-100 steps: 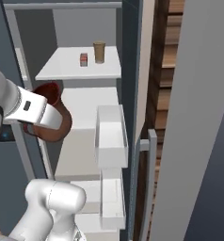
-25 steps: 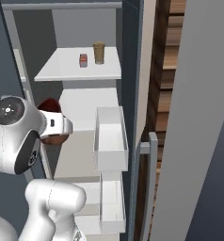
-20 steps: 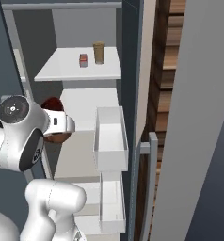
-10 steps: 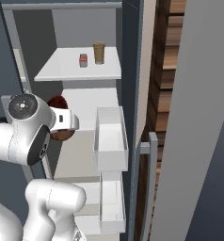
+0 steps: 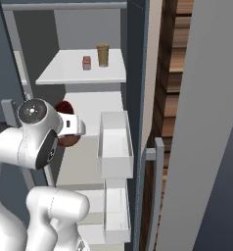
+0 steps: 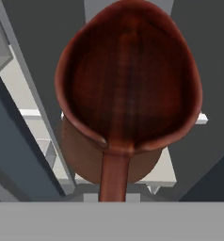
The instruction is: Move the bar and cup from the second highest shelf to the top shelf to make space. Then, place the pitcher from the counter on the cleared second highest shelf.
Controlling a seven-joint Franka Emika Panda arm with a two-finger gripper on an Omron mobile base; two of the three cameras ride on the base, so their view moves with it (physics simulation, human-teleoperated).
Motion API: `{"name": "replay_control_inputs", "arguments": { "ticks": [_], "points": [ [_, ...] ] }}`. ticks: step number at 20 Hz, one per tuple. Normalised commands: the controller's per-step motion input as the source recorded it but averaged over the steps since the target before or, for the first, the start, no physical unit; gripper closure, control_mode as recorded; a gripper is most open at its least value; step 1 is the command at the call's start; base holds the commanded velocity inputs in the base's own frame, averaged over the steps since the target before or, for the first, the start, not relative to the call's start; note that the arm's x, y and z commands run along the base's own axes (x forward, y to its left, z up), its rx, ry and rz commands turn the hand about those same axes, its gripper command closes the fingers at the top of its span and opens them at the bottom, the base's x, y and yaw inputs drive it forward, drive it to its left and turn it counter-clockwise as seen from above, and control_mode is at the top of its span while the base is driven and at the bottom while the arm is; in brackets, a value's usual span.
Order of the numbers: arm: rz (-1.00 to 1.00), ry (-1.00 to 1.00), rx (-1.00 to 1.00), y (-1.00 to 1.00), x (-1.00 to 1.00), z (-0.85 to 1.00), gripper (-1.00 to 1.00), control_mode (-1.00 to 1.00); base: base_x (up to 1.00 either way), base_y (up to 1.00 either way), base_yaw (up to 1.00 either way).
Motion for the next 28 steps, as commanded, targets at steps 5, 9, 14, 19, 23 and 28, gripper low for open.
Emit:
{"name": "replay_control_inputs", "arguments": {
  "ticks": [5,9,14,19,23,28],
  "points": [
    [0.0,0.0,0.0,0.0,0.21,-0.11,1.0,-1.0,0.0,0.0,0.0],
    [0.0,0.0,0.0,0.0,0.23,-0.07,1.0,-1.0,0.0,0.0,0.0],
    [0.0,0.0,0.0,0.0,0.24,-0.03,1.0,-1.0,0.0,0.0,0.0],
    [0.0,0.0,0.0,-0.03,0.26,0.0,1.0,-1.0,0.0,0.0,0.0],
    [0.0,0.0,0.0,-0.04,0.28,0.0,1.0,-1.0,0.0,0.0,0.0],
    [0.0,0.0,0.0,-0.01,0.29,0.0,1.0,-1.0,0.0,0.0,0.0]
  ]
}}
